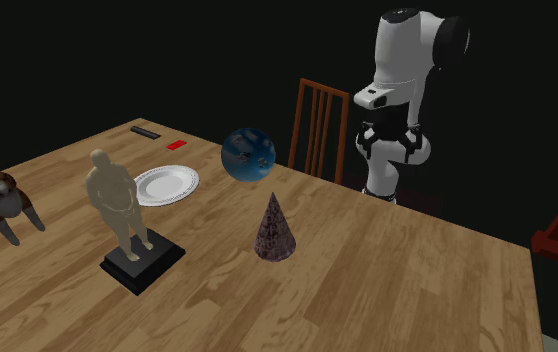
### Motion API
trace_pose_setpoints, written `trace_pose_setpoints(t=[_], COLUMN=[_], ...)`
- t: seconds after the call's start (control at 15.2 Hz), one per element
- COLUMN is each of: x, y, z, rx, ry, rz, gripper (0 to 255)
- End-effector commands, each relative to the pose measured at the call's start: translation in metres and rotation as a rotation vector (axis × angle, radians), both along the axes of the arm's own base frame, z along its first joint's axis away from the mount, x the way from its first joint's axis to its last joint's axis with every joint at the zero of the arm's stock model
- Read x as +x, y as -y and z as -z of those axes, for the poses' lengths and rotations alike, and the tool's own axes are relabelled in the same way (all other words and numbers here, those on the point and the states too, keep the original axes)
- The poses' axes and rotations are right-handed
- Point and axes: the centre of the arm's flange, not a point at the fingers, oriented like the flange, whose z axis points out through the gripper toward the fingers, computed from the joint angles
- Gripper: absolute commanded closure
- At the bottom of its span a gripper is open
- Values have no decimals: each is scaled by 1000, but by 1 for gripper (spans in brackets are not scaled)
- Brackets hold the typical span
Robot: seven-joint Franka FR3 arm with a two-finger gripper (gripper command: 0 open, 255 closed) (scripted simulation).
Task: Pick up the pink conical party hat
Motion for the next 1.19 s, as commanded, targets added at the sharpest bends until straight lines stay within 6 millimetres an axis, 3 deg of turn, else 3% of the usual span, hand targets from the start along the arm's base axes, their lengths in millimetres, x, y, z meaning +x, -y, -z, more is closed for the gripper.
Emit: trace_pose_setpoints(t=[0.0,0.53,1.12], x=[0,68,130], y=[0,43,110], z=[0,15,19], rx=[0,-42,-89], ry=[0,124,264], rz=[0,249,530], gripper=[0,0,0])
